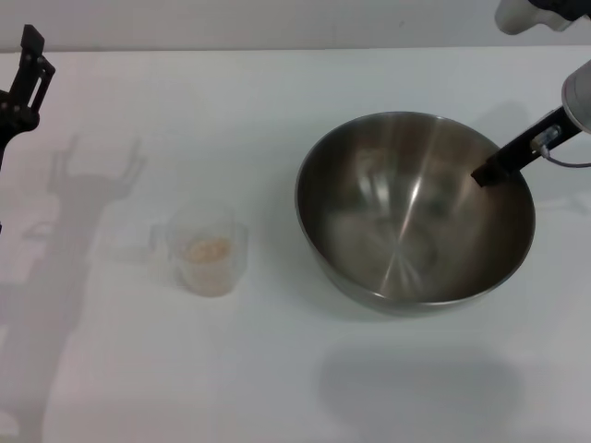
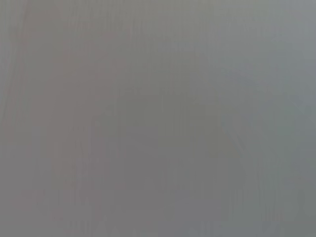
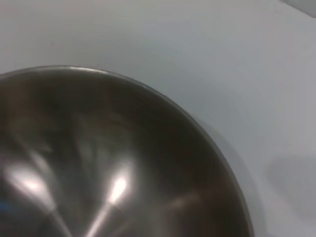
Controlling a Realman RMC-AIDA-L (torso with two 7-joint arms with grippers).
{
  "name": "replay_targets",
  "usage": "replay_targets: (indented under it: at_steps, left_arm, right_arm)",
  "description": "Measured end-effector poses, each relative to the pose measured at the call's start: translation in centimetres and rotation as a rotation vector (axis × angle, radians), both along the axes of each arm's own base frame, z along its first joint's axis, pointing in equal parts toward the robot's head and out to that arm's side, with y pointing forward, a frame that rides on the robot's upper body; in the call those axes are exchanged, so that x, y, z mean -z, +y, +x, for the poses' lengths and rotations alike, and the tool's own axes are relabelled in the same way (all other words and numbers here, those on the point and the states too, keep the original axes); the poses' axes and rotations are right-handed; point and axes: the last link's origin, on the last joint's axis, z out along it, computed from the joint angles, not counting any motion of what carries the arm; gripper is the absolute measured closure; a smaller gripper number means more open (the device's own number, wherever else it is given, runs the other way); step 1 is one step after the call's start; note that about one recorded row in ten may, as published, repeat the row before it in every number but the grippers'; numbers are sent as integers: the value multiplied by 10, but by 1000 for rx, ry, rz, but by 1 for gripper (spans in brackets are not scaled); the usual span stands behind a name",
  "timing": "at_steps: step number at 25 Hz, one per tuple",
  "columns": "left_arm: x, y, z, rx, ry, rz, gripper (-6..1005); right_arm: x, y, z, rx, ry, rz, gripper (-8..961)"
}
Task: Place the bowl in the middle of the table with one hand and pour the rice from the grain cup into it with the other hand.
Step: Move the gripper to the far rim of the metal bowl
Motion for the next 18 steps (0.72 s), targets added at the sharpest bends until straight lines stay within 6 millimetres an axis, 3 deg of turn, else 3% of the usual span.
replay_targets:
  at_steps: [13, 18]
  left_arm:
    - [0, -2, 3, 20, -6, 7, 129]
    - [-1, -4, 4, 28, -10, 13, 129]
  right_arm:
    - [-1, 3, -3, -23, 49, 32, 897]
    - [-15, 8, -12, -56, 120, 90, 905]
